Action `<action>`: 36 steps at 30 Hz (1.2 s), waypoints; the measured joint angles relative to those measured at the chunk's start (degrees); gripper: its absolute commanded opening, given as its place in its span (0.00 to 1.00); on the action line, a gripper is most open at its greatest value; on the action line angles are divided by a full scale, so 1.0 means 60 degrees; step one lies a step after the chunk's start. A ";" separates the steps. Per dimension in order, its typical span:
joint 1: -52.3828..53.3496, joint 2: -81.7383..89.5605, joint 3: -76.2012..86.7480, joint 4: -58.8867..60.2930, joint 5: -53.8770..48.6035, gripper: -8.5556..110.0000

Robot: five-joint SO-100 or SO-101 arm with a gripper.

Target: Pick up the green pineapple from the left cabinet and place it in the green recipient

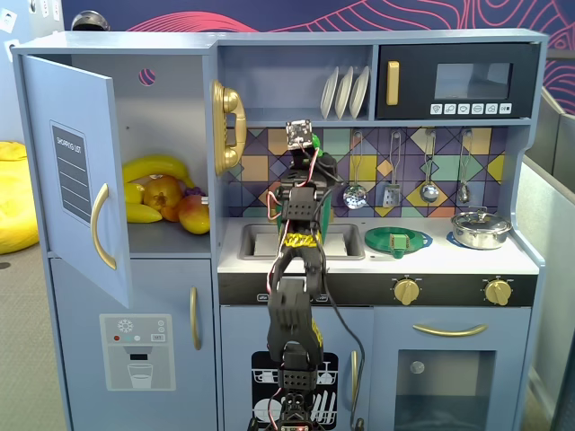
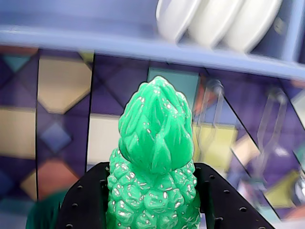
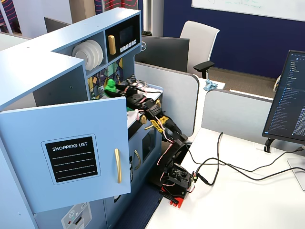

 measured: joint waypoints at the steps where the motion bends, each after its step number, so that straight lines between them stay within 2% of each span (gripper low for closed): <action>1: -0.0073 -0.0293 -0.0161 -0.0176 0.0015 0.07; 15: -0.0571 -0.2637 -0.1611 -0.0483 0.0571 0.08; 17: -0.0571 -0.2812 -0.1772 -0.0469 0.0586 0.18; 19: -0.0571 -0.3003 -0.1934 -0.0366 0.0732 0.36; 22: -0.0571 -0.3076 -0.1934 -0.0527 0.1758 0.44; 32: -0.0571 -0.3062 -0.1934 -0.0776 0.2168 0.43; 36: -0.0571 -0.2285 -0.1172 -0.0366 0.2139 0.41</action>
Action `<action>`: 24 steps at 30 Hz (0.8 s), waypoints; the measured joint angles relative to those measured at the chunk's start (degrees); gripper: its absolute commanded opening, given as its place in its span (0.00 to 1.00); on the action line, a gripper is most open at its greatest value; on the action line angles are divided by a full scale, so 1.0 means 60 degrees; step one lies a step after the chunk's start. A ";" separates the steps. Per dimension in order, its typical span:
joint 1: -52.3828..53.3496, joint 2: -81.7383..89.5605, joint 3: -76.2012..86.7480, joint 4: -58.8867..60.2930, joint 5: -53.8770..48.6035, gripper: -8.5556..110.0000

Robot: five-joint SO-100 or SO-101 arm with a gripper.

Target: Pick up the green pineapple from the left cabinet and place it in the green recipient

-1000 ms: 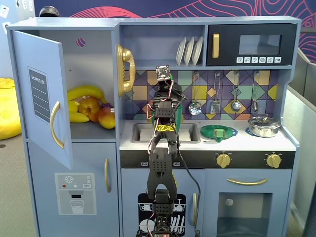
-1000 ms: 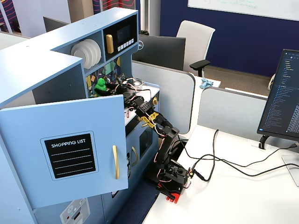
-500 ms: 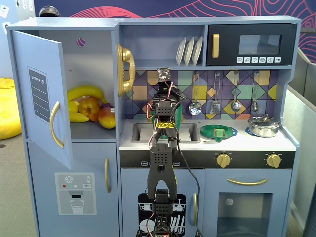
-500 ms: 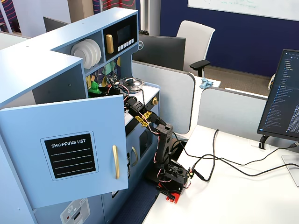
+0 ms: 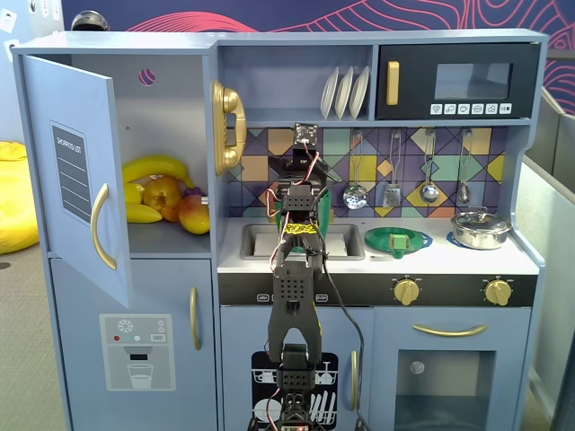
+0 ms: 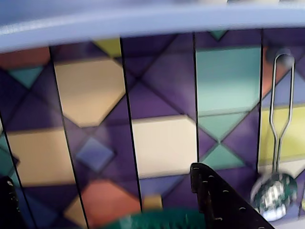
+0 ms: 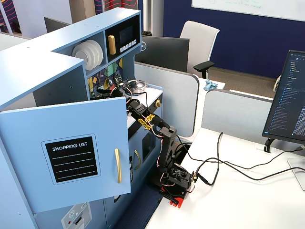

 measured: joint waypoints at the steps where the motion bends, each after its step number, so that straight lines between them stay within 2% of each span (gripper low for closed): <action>1: 0.0000 0.0469 0.0352 0.0366 -0.0029 0.40; 4: -0.0117 0.2505 0.1567 0.2183 -0.0249 0.35; 12: -0.0278 0.9229 0.6182 0.8276 -0.1216 0.07; 15: -0.0469 1.1294 0.8452 1.0107 -0.0894 0.07; 18: -0.0879 1.2979 1.0869 1.1074 0.0015 0.07; 24: -0.1143 1.3726 1.4443 1.0869 0.1289 0.07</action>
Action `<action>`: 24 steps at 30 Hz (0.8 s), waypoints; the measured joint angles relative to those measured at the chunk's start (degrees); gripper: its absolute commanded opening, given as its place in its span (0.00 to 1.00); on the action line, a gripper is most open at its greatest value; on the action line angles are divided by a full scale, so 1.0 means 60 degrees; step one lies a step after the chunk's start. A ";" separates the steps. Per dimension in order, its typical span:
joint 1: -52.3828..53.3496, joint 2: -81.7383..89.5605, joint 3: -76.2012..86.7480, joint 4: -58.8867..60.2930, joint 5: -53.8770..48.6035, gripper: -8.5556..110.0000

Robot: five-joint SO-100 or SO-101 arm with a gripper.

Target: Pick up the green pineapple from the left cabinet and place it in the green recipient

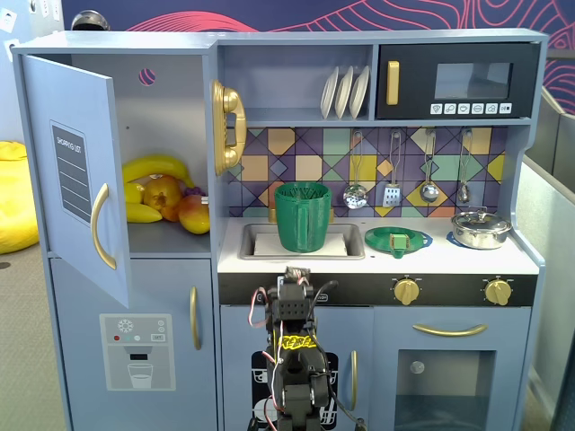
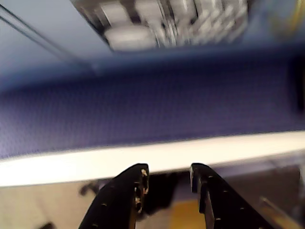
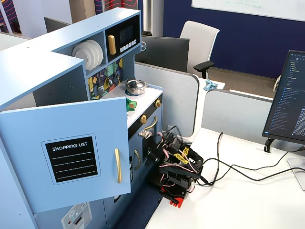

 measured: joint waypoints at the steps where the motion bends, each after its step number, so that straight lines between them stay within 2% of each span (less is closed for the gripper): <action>1: 0.0000 0.0015 0.0366 -0.0220 0.0117 0.07; 5: 0.0000 0.0132 0.1699 -0.0937 0.0513 0.07; 10: -0.0132 0.0161 0.1890 -0.1143 0.0776 0.07; 14: 0.0000 0.0161 0.1934 -0.1304 0.0366 0.07; 21: 0.0645 0.0132 0.2695 -0.4907 0.0322 0.07; 24: 0.0557 0.0073 0.2710 -0.4409 0.0103 0.07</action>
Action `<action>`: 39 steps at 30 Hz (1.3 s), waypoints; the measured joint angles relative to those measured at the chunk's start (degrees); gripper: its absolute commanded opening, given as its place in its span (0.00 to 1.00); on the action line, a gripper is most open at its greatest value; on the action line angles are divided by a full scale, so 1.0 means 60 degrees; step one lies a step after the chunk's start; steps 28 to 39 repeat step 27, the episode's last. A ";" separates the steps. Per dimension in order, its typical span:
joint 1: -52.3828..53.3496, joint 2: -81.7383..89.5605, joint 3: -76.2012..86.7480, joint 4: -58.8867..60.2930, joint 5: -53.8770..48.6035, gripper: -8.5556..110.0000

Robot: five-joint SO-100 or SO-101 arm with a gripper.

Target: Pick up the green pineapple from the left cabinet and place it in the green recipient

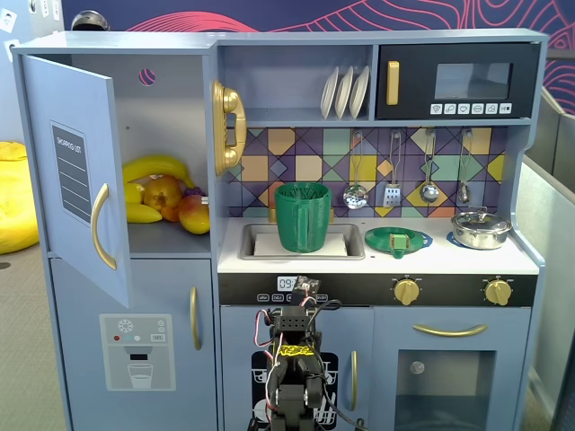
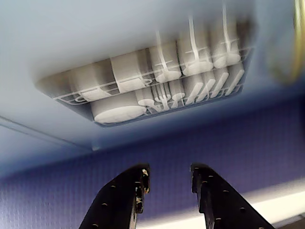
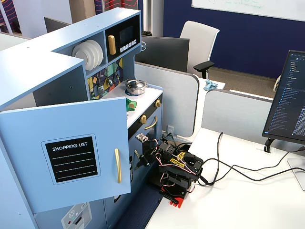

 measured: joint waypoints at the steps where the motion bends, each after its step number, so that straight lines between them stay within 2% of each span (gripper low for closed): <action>1: 0.0000 -0.0015 0.0000 0.0469 -0.0088 0.07; 6: 0.0059 0.0044 0.0015 0.2754 -0.0601 0.07; 12: 0.0293 0.0103 0.0000 0.2783 -0.0952 0.08; 15: 0.0293 0.0103 0.0000 0.2783 -0.0952 0.17; 39: 0.0439 0.0103 0.0000 0.2783 -0.0952 0.17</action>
